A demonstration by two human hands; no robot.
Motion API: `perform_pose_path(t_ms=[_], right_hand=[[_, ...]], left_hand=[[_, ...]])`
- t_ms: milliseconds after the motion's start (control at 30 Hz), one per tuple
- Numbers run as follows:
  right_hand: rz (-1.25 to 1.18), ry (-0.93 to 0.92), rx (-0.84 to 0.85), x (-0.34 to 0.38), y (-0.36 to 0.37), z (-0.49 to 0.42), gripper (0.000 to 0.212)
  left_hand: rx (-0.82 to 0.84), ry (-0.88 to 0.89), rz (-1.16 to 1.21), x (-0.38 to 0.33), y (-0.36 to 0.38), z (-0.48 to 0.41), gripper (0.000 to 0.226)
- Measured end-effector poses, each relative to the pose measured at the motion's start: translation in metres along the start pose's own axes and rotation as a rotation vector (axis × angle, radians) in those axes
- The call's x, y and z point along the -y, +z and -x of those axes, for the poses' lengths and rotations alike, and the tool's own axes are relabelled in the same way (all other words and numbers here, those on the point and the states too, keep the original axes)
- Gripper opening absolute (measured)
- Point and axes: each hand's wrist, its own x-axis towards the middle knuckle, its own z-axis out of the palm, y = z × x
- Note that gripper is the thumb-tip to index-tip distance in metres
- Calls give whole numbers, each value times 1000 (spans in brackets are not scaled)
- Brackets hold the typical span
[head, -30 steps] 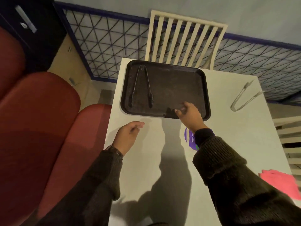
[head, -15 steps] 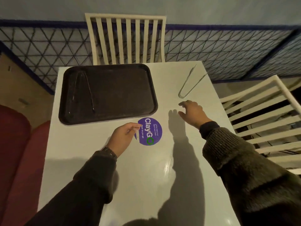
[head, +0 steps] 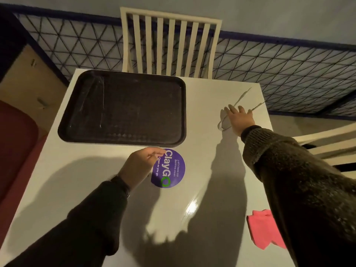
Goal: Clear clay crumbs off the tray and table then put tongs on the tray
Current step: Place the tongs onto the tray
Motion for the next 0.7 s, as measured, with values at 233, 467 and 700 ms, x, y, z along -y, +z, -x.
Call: perform_pose_path(t_ms=[233, 467, 700], right_hand=[[213, -111, -34, 16, 7, 6, 50], [187, -313, -66, 64, 10, 78, 50], [18, -341, -1, 135, 13, 123, 49]], left_hand=[[-13, 73, -93, 19, -9, 4, 69], [-7, 17, -28, 18, -4, 14, 60], [-32, -67, 91, 22, -3, 31, 28]])
